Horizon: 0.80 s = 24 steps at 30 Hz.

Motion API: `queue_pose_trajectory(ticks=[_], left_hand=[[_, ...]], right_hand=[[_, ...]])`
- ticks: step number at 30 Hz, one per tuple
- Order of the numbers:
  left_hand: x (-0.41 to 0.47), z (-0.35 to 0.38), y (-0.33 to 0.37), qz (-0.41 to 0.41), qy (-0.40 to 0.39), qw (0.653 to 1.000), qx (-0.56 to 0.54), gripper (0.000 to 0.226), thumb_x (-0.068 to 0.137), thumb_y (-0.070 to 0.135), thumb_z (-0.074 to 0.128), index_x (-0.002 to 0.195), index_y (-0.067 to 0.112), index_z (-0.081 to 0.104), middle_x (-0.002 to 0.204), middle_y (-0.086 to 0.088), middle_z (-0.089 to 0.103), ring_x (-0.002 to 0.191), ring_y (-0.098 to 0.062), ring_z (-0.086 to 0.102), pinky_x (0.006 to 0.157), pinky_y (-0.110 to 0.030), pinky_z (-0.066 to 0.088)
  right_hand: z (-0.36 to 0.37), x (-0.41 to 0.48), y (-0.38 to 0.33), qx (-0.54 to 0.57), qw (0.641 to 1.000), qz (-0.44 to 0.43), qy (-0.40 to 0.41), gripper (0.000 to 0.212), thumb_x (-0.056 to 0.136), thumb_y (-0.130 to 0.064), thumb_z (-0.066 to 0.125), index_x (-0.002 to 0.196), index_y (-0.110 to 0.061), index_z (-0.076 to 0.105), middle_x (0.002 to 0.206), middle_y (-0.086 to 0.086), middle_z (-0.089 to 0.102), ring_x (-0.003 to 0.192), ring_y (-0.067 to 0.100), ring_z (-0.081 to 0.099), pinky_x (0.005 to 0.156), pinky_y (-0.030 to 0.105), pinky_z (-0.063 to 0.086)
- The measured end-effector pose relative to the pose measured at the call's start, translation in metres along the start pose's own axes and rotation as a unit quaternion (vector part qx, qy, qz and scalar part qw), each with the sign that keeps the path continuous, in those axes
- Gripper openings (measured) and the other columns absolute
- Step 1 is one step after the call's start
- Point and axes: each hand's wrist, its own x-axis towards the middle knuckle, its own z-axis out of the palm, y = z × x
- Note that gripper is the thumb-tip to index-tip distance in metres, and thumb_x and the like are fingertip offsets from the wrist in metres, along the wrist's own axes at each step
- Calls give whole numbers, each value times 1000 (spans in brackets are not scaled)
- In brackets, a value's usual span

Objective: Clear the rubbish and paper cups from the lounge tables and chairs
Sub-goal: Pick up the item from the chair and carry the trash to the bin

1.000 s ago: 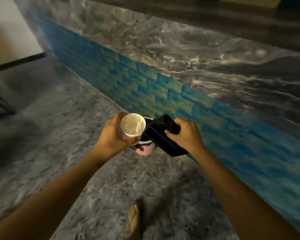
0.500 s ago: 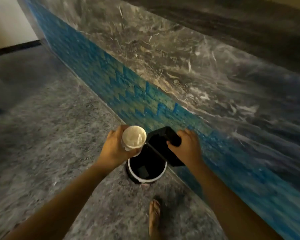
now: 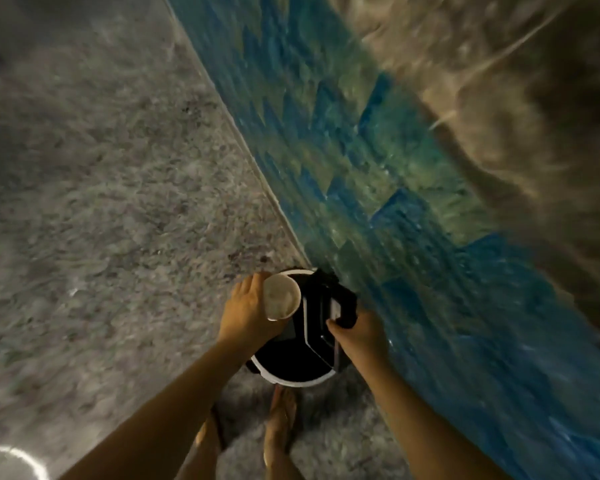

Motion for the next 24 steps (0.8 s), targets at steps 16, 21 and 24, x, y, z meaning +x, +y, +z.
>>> queue_pose_trajectory(ticks=[16,21,24], left_hand=[[8,99,-86,-63,-62,993,72,94,63,37,73,141,21,24,137,-5,36,124,-28,33,99,-39,31],[21,16,-51,17,-15,995,93,84,71,47,66,141,20,27,142,-3,35,129,-25,31,103,-37,27],[21,-54,-23,52,43,994,84,79,74,46,65,140,16,31,142,-5,38,129,-27,36,103,-39,30]], right_hand=[[88,56,37,-99,991,-56,-73,59,83,-27,65,133,-9,40,131,14,44,117,29,47,92,36,41],[51,38,-41,-104,962,-253,-11,48,86,-26,61,128,-6,49,125,12,57,114,27,53,93,34,42],[21,24,-105,-103,927,-360,21,45,83,-25,64,122,-4,55,116,14,61,107,31,58,89,38,45]])
